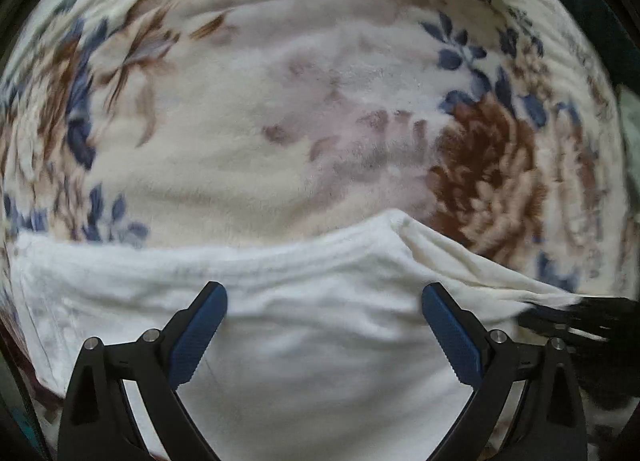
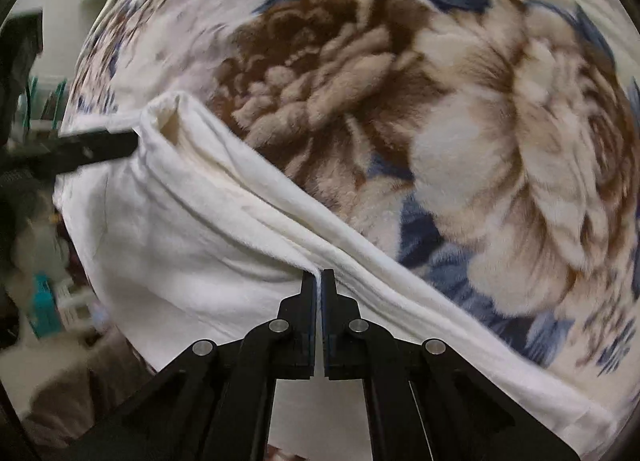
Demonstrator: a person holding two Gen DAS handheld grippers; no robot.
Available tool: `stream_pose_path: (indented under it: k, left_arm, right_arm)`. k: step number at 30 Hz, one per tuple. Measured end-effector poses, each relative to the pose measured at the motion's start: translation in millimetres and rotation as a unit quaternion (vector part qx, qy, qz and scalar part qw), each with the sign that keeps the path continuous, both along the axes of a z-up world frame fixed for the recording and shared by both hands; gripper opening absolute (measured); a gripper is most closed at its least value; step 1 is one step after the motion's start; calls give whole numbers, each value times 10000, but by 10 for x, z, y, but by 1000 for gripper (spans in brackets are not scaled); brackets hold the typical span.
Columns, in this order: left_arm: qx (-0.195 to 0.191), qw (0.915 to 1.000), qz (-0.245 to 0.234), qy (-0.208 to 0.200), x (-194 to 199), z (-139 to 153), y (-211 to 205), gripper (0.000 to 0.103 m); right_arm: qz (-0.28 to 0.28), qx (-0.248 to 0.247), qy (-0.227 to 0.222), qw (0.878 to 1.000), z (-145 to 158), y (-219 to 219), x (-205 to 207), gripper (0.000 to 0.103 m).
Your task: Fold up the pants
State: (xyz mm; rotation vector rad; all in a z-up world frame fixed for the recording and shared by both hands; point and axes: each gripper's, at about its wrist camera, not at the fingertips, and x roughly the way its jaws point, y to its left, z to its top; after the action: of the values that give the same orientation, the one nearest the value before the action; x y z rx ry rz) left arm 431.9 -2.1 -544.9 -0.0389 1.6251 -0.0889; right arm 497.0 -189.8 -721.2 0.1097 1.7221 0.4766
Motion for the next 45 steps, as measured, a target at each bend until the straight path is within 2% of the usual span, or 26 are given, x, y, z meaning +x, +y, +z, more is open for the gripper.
stream_pose_path:
  k: [3, 5, 7, 11, 14, 16, 17, 18, 20, 23, 26, 27, 29, 32, 34, 35, 38, 42, 45]
  left_arm:
    - [260, 9994, -179, -147, 172, -144, -141, 101]
    - [313, 9989, -284, -186, 212, -232, -159, 101]
    - [314, 9989, -326, -132, 237, -320, -153, 101]
    - [231, 9994, -253, -36, 254, -447, -140, 103]
    - [167, 9996, -211, 27, 288, -402, -79, 103]
    - [48, 9999, -136, -39, 327, -226, -20, 103]
    - [-27, 9999, -76, -133, 322, -109, 33, 103]
    - [-70, 9996, -25, -258, 320, 7, 85, 103]
    - [-90, 9987, 14, -500, 245, 226, 185, 103]
    - [-29, 9968, -61, -798, 42, 496, 294, 103]
    - [-27, 9971, -288, -701, -243, 598, 235, 103]
    - [-15, 9973, -389, -628, -364, 594, 206, 103]
    - [-74, 9971, -557, -512, -478, 606, 30, 103]
    - [-131, 9961, -777, -391, -712, 619, -173, 103]
    - [-103, 9954, -884, -360, -854, 648, -350, 103]
    - [-109, 9954, -890, -349, -903, 665, -417, 103]
    - [-113, 9957, -847, -368, -1082, 614, -747, 103]
    - [-209, 9967, -727, -280, -1191, 431, -1240, 103]
    - [-228, 9973, -657, -222, -1204, 223, -1621, 103]
  right_arm:
    - [-644, 52, 129, 9978, -31, 93, -32, 2]
    - [-797, 12, 145, 9967, -31, 69, -88, 2]
    - [-951, -51, 134, 9954, -61, 99, -83, 2]
    - [-1394, -26, 417, 9893, -221, -77, -50, 2]
    - [-1729, 2, 603, 9831, -329, -120, -37, 4]
    - [-1859, 143, 679, 9801, -283, -193, -38, 8]
    - [-1941, 200, 654, 9786, -200, -249, -71, 20]
    - [-2017, 163, 586, 9776, -125, -316, -107, 46]
    - [-2277, 127, 304, 9732, 90, -438, -242, 66]
    - [-2882, 119, -194, 9573, 407, -721, -593, 66]
    - [-3652, 152, -508, 9294, 613, -983, -1111, 69]
    - [-3925, 193, -517, 9181, 669, -1069, -1351, 73]
    - [-4239, 56, -353, 9050, 717, -1175, -1669, 73]
    - [-4744, -238, -402, 8791, 787, -1426, -2216, 73]
    - [-5184, -381, -437, 8532, 810, -1771, -2591, 73]
    - [-5425, -381, -432, 8381, 783, -1922, -2745, 73]
    - [-6265, -216, -463, 7777, 654, -2548, -3227, 72]
    - [-7067, 342, -721, 7030, 355, -3343, -3603, 72]
    - [-7327, 874, -830, 6698, 35, -3745, -3663, 72]
